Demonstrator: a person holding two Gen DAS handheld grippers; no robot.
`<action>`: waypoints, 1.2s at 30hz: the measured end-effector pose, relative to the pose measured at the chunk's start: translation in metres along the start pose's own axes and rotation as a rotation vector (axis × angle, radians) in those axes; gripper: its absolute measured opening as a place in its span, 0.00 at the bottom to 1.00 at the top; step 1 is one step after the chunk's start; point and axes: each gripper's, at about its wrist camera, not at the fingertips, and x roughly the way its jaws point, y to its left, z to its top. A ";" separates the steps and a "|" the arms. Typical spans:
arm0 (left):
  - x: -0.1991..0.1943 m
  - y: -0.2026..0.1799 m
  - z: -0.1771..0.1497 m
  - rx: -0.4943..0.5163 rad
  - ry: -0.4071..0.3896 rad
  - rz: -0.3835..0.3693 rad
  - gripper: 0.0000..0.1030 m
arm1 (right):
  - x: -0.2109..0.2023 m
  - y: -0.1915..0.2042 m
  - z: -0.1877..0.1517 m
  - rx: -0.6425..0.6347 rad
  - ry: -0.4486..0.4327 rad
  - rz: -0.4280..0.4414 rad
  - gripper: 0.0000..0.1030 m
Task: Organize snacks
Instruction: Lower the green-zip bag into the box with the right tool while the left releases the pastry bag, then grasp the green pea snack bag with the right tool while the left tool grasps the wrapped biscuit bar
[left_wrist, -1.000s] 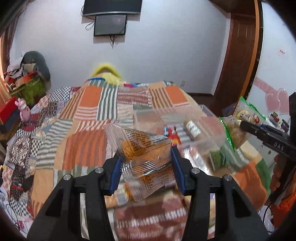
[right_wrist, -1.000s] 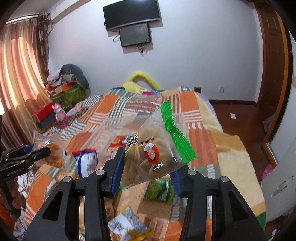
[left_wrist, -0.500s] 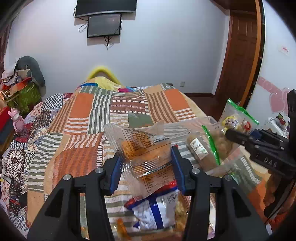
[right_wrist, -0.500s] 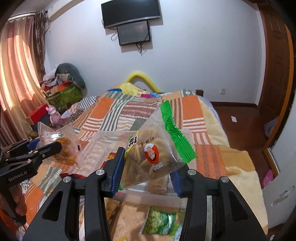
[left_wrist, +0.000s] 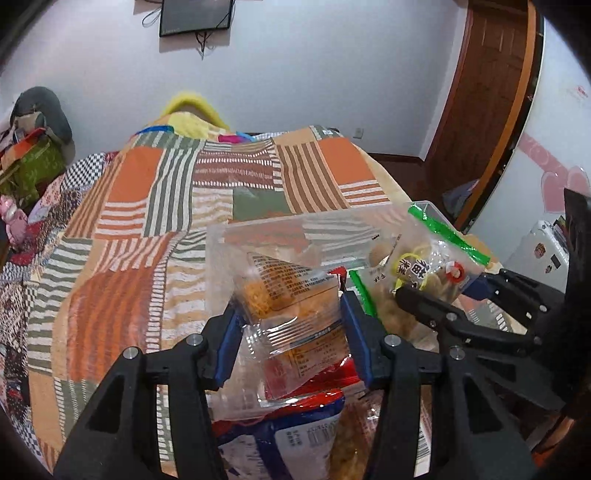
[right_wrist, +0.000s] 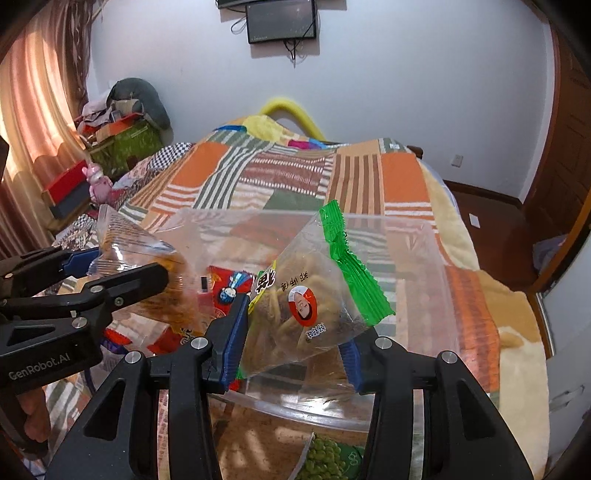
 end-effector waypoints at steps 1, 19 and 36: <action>0.000 0.000 0.000 -0.005 0.002 0.002 0.50 | 0.000 0.000 0.000 0.002 0.004 0.002 0.42; -0.088 0.055 -0.023 -0.003 -0.086 0.092 0.84 | -0.065 -0.028 -0.007 0.025 -0.107 -0.030 0.71; -0.045 0.117 -0.144 -0.026 0.168 0.086 0.88 | -0.058 -0.051 -0.068 0.082 0.036 -0.067 0.77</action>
